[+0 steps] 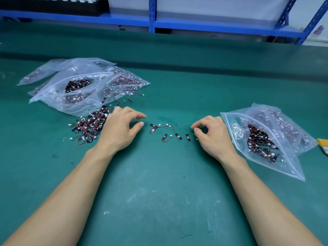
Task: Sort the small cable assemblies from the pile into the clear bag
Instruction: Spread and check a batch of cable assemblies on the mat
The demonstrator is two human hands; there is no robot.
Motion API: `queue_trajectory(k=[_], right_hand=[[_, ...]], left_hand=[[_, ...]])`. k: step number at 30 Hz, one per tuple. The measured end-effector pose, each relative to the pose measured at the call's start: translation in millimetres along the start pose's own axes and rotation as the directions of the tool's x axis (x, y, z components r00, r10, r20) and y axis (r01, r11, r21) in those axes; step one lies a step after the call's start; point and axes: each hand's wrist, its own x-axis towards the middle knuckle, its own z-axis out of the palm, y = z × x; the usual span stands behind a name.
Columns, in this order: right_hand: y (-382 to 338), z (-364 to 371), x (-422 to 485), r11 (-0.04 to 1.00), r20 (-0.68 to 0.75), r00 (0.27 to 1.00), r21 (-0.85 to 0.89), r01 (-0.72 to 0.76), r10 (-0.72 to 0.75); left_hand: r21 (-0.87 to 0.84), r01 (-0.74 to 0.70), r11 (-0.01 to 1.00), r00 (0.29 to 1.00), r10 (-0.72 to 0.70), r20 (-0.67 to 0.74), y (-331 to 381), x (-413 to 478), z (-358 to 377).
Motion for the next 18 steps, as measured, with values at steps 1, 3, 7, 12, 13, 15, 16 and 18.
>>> queue_trajectory(k=[1,3,7,12,13,15,16,18], right_hand=[[0,0,0,1.0,0.0,1.0,0.002,-0.002,0.002],[1,1,0,1.0,0.005,1.0,-0.001,-0.001,0.001],[0,1,0,1.0,0.008,1.0,-0.008,0.005,-0.005],[1,0,0,1.0,0.006,1.0,-0.008,0.003,-0.002],[0,0,0,1.0,0.008,1.0,-0.007,0.002,-0.002],[0,0,0,1.0,0.011,1.0,-0.002,0.0,0.0],[0,0,0,1.0,0.009,1.0,0.001,0.0,0.0],[0,-1,0,1.0,0.003,1.0,0.006,-0.003,0.003]], left_hand=[[-0.011,-0.011,1.0,1.0,0.011,0.003,0,0,-1],[-0.039,-0.059,0.997,0.998,0.06,0.033,3,-2,0],[-0.029,-0.131,0.991,0.983,0.134,0.128,13,-4,4],[-0.088,-0.159,0.983,0.97,0.172,0.17,14,-8,3],[-0.099,-0.163,0.982,0.969,0.179,0.172,15,-9,3],[-0.118,-0.147,0.982,0.973,0.165,0.16,17,-11,3],[-0.128,-0.131,0.983,0.98,0.148,0.136,18,-11,3],[-0.134,-0.109,0.985,0.992,0.116,0.05,16,-10,3]])
